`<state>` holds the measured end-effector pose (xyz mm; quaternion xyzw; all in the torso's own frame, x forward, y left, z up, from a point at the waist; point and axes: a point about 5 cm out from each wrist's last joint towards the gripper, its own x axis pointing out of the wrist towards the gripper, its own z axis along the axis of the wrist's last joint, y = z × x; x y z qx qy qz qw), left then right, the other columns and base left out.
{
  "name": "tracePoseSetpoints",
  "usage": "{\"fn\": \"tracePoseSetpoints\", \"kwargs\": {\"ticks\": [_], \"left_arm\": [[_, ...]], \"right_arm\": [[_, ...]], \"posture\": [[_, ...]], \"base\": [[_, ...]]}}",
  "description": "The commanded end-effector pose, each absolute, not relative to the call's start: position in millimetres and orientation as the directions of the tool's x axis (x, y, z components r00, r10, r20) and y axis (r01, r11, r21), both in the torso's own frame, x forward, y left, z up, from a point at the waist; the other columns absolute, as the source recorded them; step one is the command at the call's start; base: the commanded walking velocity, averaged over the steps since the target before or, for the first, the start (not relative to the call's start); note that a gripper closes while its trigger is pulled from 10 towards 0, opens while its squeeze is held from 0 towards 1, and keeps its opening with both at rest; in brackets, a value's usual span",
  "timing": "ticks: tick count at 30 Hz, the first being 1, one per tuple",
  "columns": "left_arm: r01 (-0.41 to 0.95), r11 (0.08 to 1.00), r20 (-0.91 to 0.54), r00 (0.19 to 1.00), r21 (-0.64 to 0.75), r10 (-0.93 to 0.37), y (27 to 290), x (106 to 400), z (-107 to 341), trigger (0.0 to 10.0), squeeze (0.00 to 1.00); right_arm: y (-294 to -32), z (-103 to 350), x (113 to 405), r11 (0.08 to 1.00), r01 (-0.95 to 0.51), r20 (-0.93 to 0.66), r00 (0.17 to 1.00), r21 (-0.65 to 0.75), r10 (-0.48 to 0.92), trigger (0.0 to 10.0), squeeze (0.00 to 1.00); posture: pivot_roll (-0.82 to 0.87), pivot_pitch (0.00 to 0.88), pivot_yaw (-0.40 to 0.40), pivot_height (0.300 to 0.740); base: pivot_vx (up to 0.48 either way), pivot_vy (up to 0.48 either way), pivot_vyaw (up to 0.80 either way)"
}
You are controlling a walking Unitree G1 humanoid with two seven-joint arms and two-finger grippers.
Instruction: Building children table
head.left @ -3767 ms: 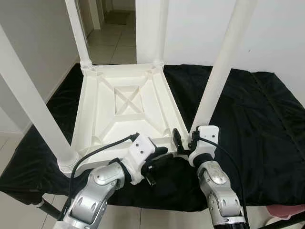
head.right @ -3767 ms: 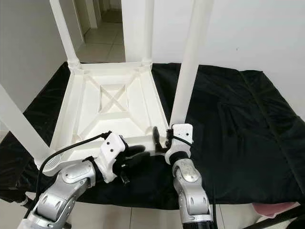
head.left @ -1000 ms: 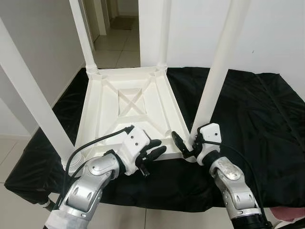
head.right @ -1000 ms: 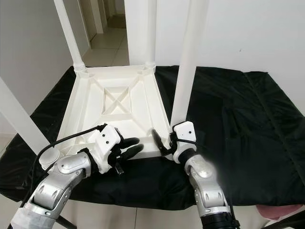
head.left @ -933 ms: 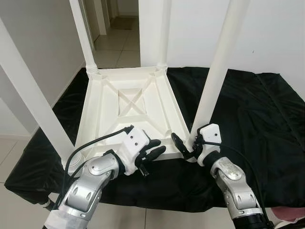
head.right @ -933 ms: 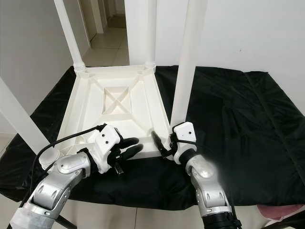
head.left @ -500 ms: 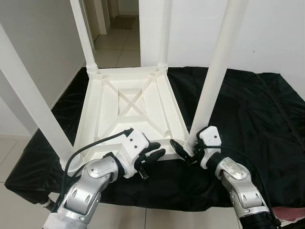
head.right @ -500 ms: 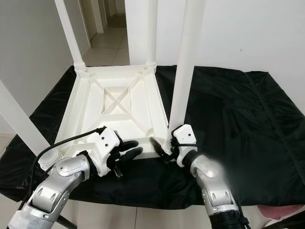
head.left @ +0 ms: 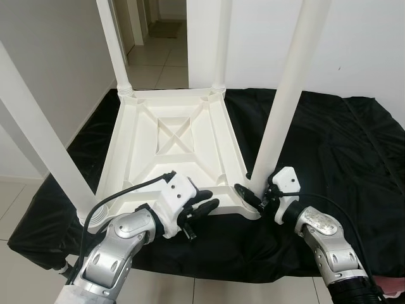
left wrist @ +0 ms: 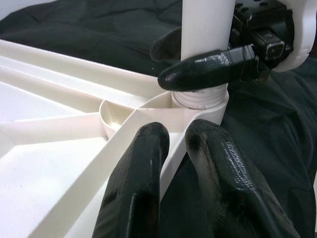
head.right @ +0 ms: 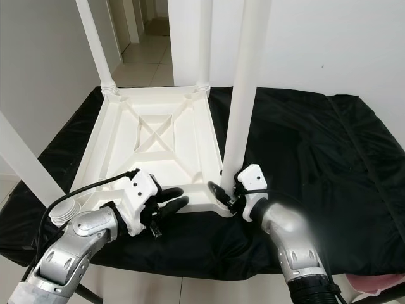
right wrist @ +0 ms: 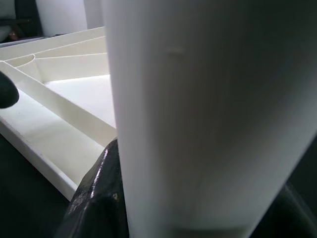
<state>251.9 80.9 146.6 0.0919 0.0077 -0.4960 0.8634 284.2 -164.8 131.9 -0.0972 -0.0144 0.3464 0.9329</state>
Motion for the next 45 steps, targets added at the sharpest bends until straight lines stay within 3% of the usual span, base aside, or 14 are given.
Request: {"fn": "tracePoseSetpoints", "kwargs": {"ticks": [1, 10, 12, 16, 21, 31, 32, 42, 43, 44, 45], "left_arm": [[0.866, 0.480, -0.121, 0.496, 0.138, -0.860, 80.1, 249.8, 143.8, 10.0, 0.00], [0.876, 0.464, -0.123, 0.479, 0.132, -0.869, 77.0, 249.5, 143.4, 10.0, 0.00], [0.883, 0.451, -0.127, 0.466, 0.134, -0.875, 76.5, 250.0, 143.5, 10.0, 0.00], [0.883, 0.449, -0.128, 0.465, 0.135, -0.876, 76.5, 250.5, 143.2, 10.0, 0.00], [0.888, 0.439, -0.129, 0.456, 0.139, -0.881, 75.4, 253.2, 144.1, 10.0, 0.00], [0.887, 0.438, -0.126, 0.455, 0.145, -0.881, 76.4, 257.4, 147.6, 10.0, 0.00], [0.889, 0.435, -0.126, 0.453, 0.145, -0.883, 75.4, 257.5, 147.9, 10.0, 0.00], [0.890, 0.434, -0.127, 0.451, 0.142, -0.883, 75.5, 256.9, 147.6, 10.0, 0.00], [0.889, 0.436, -0.126, 0.452, 0.140, -0.883, 75.4, 257.1, 147.5, 10.0, 0.00], [0.889, 0.437, -0.125, 0.454, 0.139, -0.882, 75.3, 257.3, 147.5, 10.0, 0.00], [0.888, 0.439, -0.122, 0.455, 0.138, -0.882, 74.7, 257.2, 147.6, 10.0, 0.00]], "right_arm": [[-167.3, 124.7, 281.1, 0.748, -0.640, -0.076, 0.766, -0.178, 0.638, 10.0, 0.00], [-161.0, 128.0, 281.0, 0.864, -0.481, -0.056, 0.877, -0.152, 0.478, 10.0, 0.00], [-155.7, 124.2, 277.7, 0.940, -0.329, -0.066, 0.944, -0.085, 0.324, 10.0, 0.00], [-154.4, 123.4, 276.7, 0.953, -0.292, -0.066, 0.956, -0.078, 0.287, 10.0, 0.00], [-137.4, 117.2, 263.8, 0.997, -0.081, -0.057, 0.995, -0.001, 0.080, 10.0, 0.00], [-131.5, 122.1, 264.1, 0.999, 0.046, -0.062, 0.997, 0.024, -0.044, 10.0, 0.00], [-132.3, 124.9, 263.8, 0.999, 0.028, -0.041, 0.999, 0.033, -0.026, 10.0, 1.00], [-145.9, 142.7, 271.2, 0.980, -0.197, 0.041, 0.979, -0.030, 0.198, 10.0, 1.00], [-148.8, 144.6, 272.7, 0.974, -0.223, 0.052, 0.973, -0.039, 0.225, 10.0, 0.19], [-150.4, 145.6, 273.6, 0.971, -0.236, 0.057, 0.970, -0.042, 0.238, 10.0, 0.19], [-155.3, 146.3, 276.1, 0.966, -0.253, 0.060, 0.965, -0.044, 0.256, 10.0, 0.00]], "posture": [[-0.03, 0.019, 0.049, 0.740], [-0.05, 0.012, 0.057, 0.740], [-0.05, 0.012, 0.059, 0.740], [-0.05, 0.012, 0.059, 0.740], [-0.06, 0.011, 0.062, 0.740], [-0.07, 0.026, 0.077, 0.740], [-0.07, 0.028, 0.076, 0.740], [-0.07, 0.038, 0.078, 0.740], [-0.08, 0.038, 0.074, 0.740], [-0.08, 0.038, 0.074, 0.740], [-0.07, 0.039, 0.066, 0.740]], "base": [[0.000, 0.000, 0.00], [0.000, 0.000, 0.00], [0.000, 0.000, 0.00], [0.000, 0.000, 0.00], [0.000, 0.000, 0.00], [0.000, 0.000, 0.00], [0.000, 0.000, 0.00], [0.000, 0.000, 0.00], [0.000, 0.000, 0.00], [0.000, 0.000, 0.00], [0.000, 0.000, 0.00]]}}
